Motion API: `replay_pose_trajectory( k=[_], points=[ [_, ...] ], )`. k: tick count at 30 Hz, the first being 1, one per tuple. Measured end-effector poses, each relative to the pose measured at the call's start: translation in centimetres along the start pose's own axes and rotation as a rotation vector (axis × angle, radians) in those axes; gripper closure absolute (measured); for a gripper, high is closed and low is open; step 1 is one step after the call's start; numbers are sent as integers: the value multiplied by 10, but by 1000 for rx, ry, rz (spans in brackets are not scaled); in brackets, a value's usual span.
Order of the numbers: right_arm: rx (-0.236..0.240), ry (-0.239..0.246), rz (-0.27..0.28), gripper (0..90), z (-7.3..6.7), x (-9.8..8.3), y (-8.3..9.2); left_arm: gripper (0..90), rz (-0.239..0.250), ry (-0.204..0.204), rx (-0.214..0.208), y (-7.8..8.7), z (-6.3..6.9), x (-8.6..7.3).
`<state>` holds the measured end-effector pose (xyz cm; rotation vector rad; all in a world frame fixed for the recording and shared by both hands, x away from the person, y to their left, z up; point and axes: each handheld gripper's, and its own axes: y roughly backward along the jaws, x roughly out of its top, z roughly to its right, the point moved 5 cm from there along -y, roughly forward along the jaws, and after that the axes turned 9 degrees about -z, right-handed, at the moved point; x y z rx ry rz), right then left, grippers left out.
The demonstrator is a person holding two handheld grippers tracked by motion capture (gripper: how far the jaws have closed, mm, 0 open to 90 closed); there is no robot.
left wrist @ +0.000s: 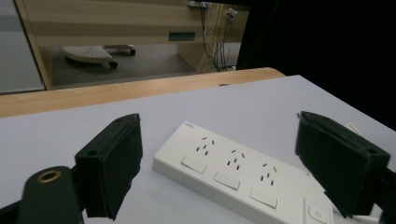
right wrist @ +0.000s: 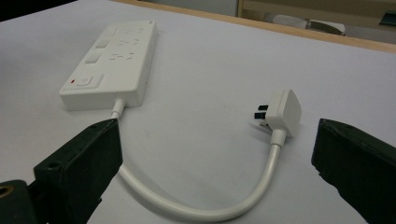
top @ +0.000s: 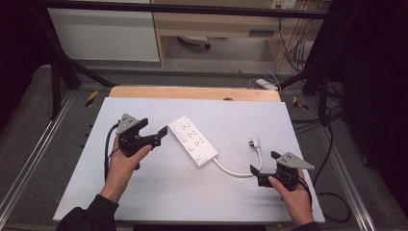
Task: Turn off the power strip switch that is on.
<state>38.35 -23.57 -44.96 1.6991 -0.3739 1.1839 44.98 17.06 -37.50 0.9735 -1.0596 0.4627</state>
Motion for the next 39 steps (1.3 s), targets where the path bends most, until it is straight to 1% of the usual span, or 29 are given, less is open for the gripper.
replay_pose_trajectory(
  k=[2, 3, 4, 7, 9, 12, 16, 17, 18, 19, 20, 22, 24, 26, 28, 32, 34, 39],
  points=[
    [0, 2, -2, 23, 0, 0, 0, 186, -4, -10, 4, -2, 1, 1],
    [0, 2, -3, 23, 0, 0, 0, 201, -4, -10, 4, -2, 1, 1],
    [-1, 3, -2, 23, -1, 0, 0, 213, -2, -8, 16, -3, 0, 2],
    [-1, -1, 0, 23, -1, 0, 0, 253, 0, -5, 19, -6, 1, 2],
    [-1, 0, -1, 23, -1, 0, 0, 273, -2, -5, 20, -7, 1, 2],
    [0, 0, -1, 23, -1, 0, 0, 315, -5, 10, 19, -11, -1, 2],
    [1, -3, 0, 23, 0, 0, 0, 361, -8, 5, 15, -13, -1, 2],
    [0, -3, 1, 23, 0, 0, 0, 412, -7, -2, 17, -14, 0, 2],
    [0, -5, 0, 23, 0, 0, 0, 443, -6, -9, 14, -14, 0, 3],
    [0, -5, 0, 23, 0, 0, 0, 443, -4, -13, 12, -15, 0, 3],
    [0, -5, 3, 23, 1, 0, 1, 503, -3, -18, 15, -15, 0, 4],
    [0, -4, 3, 23, 1, 0, 1, 561, 6, -28, 18, -17, 0, 5],
    [-2, -5, 2, 23, 1, 0, 1, 645, 6, -29, 25, -18, 0, 5],
    [-3, -6, 2, 23, 1, 0, 1, 702, 0, -23, 26, -19, -2, 5],
    [-3, -4, 4, 23, 1, 0, 1, 755, 1, -26, 28, -21, -3, 6],
    [2, -5, 0, 23, 0, 0, 0, 828, -5, -16, 16, -27, -5, 5],
    [3, -4, -1, 23, 0, 0, 0, 857, -4, -20, 17, -31, -6, 5],
    [2, 2, 1, 23, -1, 0, 1, 898, -13, -9, 11, -38, -9, 3]
  ],
)
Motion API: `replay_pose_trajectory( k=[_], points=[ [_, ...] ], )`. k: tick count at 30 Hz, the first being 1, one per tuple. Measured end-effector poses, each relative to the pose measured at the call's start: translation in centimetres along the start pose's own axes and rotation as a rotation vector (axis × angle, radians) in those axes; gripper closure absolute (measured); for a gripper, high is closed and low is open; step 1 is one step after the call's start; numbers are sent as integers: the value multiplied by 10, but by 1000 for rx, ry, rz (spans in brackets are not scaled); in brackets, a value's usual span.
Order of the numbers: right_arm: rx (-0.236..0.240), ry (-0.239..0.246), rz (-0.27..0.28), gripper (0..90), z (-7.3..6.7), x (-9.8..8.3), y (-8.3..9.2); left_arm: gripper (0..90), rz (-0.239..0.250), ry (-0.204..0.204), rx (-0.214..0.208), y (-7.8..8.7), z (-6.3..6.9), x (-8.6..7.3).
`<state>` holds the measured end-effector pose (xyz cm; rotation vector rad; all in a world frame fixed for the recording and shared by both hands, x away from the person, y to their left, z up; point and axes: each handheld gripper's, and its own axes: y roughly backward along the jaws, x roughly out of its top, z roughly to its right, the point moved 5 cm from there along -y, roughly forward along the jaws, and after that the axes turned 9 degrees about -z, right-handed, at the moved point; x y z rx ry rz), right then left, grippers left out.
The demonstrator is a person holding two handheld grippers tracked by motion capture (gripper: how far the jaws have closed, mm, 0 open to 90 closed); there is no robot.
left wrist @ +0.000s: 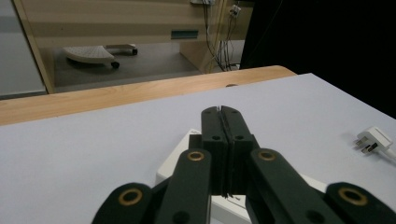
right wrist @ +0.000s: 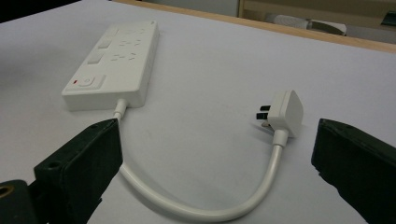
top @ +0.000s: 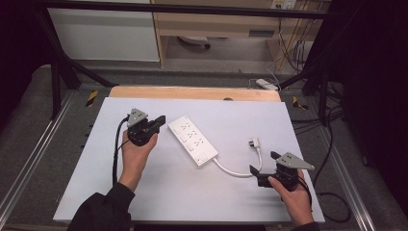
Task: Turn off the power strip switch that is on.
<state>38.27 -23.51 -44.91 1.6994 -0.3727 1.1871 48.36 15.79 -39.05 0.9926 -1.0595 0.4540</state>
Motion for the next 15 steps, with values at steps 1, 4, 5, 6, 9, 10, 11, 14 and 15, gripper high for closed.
replay_pose_trajectory(
  k=[1, 4, 5, 6, 9, 10, 11, 14, 15],
  points=[
    [1, -4, -1, 23, 0, 0, 0, 900, -3, -1, 0, -1, 0, 0],
    [3, -3, -2, 24, 0, 0, 0, 900, -9, -13, 5, -4, 0, 0],
    [2, 1, -3, 24, 0, 0, 0, 900, -12, -18, 6, -4, 0, 1],
    [3, -1, -2, 24, 0, 0, 0, 900, -15, -19, 7, -5, 0, 1],
    [4, 0, -1, 24, -1, 0, 0, 900, -21, -21, 14, -9, -2, 1],
    [4, -1, -1, 24, -1, 0, 0, 900, -26, -21, 16, -10, -3, 0],
    [5, -1, -1, 24, -1, 0, 0, 900, -26, -22, 20, -12, -4, 0],
    [5, 2, -2, 24, -1, 0, 0, 900, -39, -20, 27, -16, -7, -2],
    [5, 2, -2, 24, -1, 0, 0, 900, -42, -19, 28, -18, -7, -3]
  ],
)
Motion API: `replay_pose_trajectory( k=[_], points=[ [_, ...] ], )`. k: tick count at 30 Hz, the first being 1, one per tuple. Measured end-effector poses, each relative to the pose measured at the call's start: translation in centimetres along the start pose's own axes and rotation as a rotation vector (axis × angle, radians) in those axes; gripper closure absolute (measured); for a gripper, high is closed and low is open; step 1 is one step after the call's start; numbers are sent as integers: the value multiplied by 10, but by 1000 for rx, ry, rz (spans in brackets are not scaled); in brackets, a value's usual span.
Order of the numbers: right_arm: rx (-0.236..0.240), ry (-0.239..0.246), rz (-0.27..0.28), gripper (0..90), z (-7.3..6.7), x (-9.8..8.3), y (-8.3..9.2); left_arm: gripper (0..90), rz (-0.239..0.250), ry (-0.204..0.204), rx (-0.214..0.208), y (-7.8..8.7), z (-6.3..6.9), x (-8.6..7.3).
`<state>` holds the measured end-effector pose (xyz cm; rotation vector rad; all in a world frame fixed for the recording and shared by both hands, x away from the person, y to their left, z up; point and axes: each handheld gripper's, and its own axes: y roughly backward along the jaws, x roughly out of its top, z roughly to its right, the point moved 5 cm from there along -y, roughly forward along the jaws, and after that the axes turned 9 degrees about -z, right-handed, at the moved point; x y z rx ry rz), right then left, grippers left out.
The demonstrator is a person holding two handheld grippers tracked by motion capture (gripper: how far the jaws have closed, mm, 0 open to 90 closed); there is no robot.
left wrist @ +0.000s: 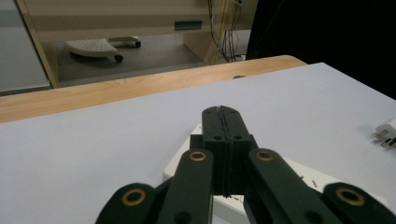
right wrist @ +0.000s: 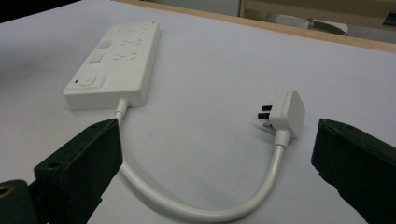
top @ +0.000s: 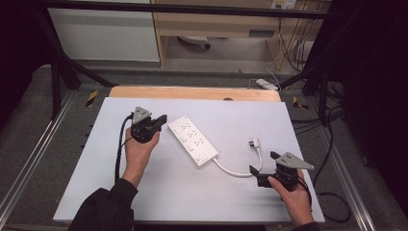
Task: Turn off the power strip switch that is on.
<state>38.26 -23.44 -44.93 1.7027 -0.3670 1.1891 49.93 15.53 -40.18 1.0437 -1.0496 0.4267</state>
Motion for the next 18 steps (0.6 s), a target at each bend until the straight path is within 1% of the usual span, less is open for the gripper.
replay_pose_trajectory(
  k=[5, 9, 18],
  points=[
    [1, 3, -1, 24, 0, 0, -1, 900, -15, 10, 5, -7, -2, -2],
    [4, -4, 0, 24, -1, 0, 0, 900, -25, 17, 8, -12, -3, -3],
    [4, 2, 3, 24, -1, 1, 0, 900, -50, 11, 22, -23, -7, -5]
  ],
)
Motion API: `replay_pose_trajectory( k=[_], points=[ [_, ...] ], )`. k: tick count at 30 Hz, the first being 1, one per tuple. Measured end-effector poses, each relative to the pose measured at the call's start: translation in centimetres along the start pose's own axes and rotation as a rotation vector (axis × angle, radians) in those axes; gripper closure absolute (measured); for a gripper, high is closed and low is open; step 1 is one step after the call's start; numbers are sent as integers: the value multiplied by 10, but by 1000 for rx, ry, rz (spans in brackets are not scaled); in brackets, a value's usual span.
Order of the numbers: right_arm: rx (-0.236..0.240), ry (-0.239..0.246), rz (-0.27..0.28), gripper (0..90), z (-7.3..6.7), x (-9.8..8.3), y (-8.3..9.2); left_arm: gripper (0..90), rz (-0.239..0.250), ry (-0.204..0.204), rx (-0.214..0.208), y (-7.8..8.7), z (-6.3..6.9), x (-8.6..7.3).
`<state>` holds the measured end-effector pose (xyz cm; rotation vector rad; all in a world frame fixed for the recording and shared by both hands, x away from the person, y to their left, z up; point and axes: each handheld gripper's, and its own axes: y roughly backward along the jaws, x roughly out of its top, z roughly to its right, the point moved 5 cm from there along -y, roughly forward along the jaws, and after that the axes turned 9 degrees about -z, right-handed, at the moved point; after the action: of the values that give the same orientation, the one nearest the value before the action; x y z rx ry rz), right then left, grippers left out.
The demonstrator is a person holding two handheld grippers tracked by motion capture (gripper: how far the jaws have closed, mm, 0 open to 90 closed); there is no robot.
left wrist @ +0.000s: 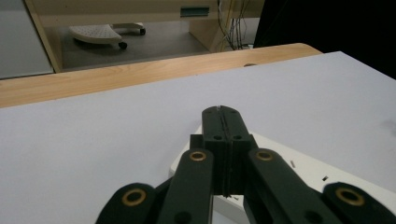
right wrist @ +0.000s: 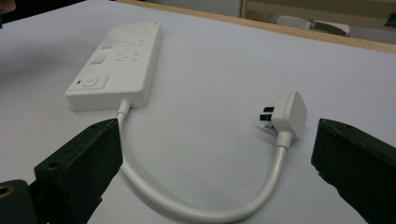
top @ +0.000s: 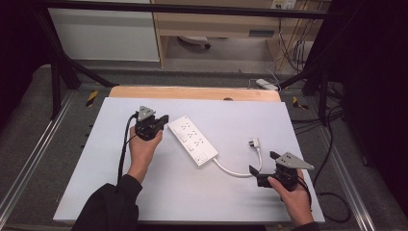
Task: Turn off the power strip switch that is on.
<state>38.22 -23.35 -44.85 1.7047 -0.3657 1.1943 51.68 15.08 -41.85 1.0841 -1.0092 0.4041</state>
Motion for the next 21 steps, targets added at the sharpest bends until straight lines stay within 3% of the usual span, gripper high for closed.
replay_pose_trajectory(
  k=[21],
  points=[
    [5, -1, 2, 24, -1, 0, 0, 900, -54, 2, 11, -21, -2, -9]
  ],
)
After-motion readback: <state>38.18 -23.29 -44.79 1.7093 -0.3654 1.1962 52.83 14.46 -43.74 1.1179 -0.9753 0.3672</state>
